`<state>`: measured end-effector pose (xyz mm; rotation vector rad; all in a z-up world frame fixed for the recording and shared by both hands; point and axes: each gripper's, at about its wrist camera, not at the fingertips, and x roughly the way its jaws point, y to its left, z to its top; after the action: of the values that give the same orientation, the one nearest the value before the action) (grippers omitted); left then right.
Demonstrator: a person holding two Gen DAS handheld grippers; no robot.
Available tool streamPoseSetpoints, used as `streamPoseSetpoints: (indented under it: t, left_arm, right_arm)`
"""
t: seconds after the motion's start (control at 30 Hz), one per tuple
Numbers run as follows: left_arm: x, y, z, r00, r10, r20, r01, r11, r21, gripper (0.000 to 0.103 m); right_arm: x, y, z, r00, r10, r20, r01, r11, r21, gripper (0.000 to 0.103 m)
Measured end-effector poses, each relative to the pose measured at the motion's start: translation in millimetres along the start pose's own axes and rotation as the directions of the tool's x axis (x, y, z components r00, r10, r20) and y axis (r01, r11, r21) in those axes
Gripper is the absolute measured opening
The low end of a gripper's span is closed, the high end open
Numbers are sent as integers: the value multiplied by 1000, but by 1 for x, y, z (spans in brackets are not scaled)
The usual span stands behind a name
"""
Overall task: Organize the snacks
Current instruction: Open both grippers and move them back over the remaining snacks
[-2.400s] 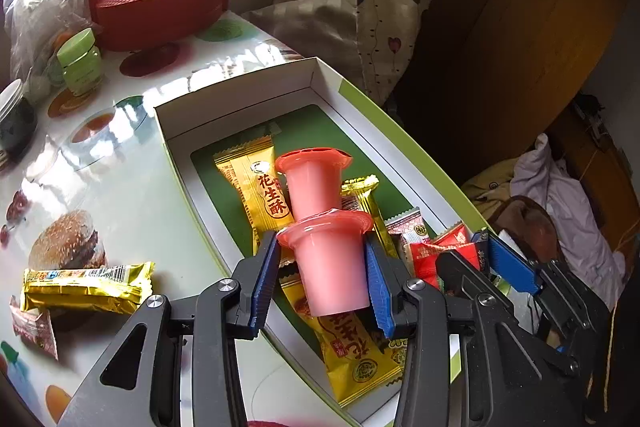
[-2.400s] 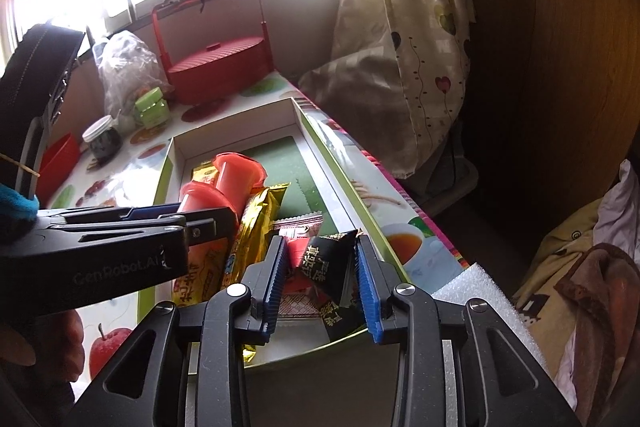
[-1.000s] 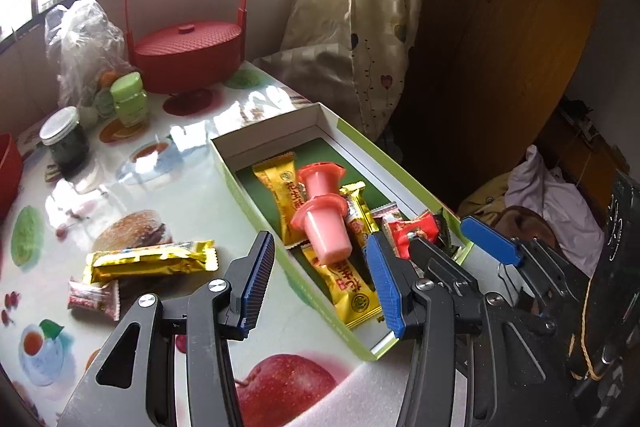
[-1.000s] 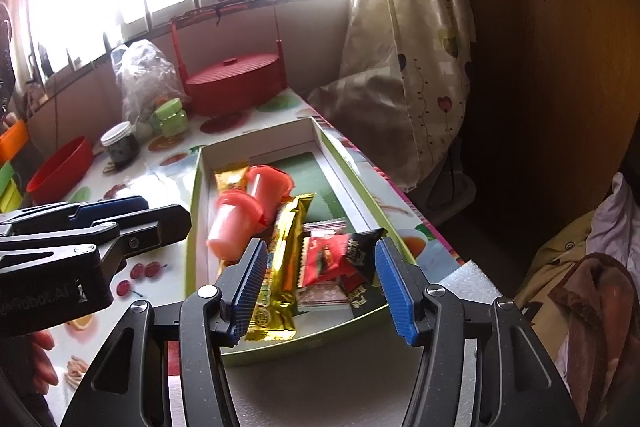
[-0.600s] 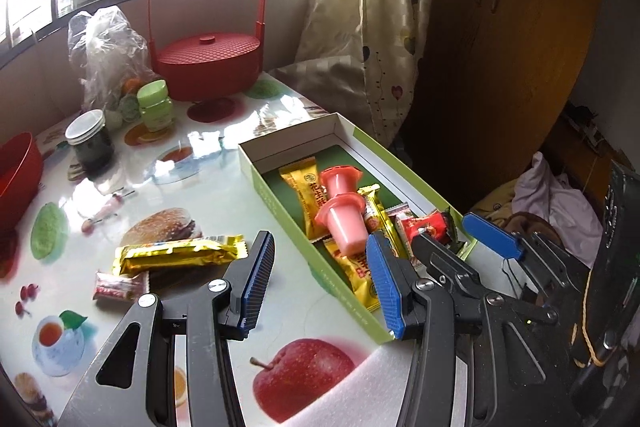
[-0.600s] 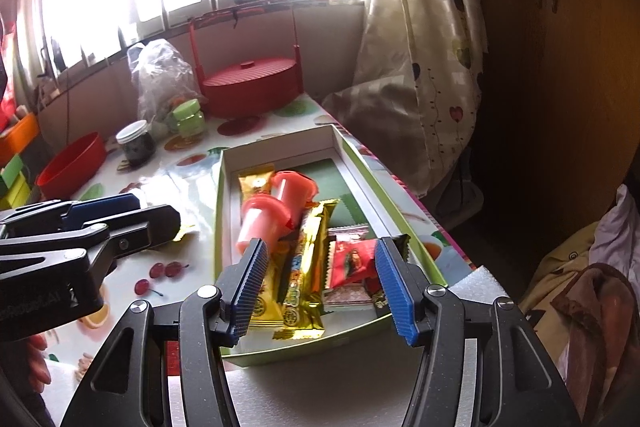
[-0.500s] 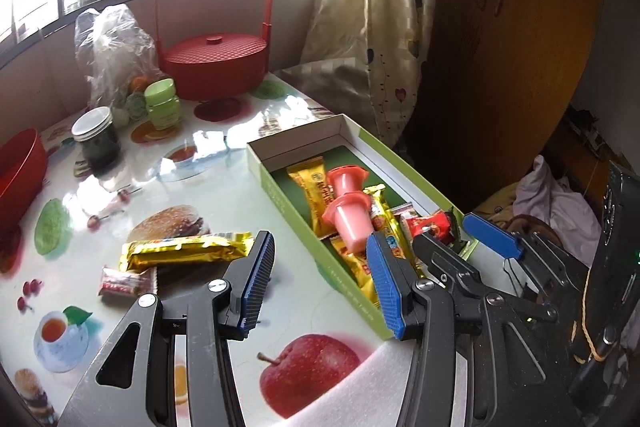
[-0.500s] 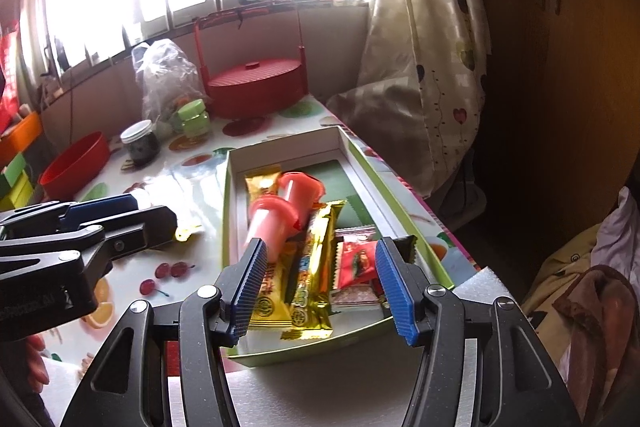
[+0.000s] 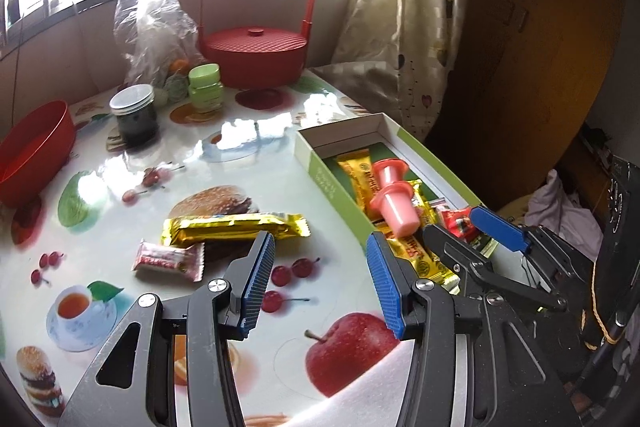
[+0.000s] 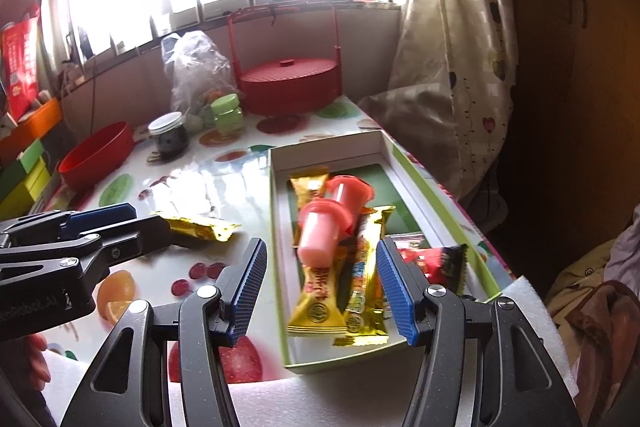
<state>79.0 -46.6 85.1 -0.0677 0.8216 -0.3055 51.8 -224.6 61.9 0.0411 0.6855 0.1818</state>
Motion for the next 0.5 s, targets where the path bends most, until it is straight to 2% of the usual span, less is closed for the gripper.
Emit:
streamPoseSetpoints:
  t: [0.2, 0.5]
  left_arm:
    - [-3, 21, -7, 1000, 21, -6, -21, 998, -51, 49]
    - [-1, 72, -25, 994, 103, -46, -109, 983, -150, 49]
  right_arm:
    - [6, 16, 4, 999, 34, -1, -34, 999, -35, 57]
    - [28, 47, 11, 993, 115, -33, -119, 985, -126, 57]
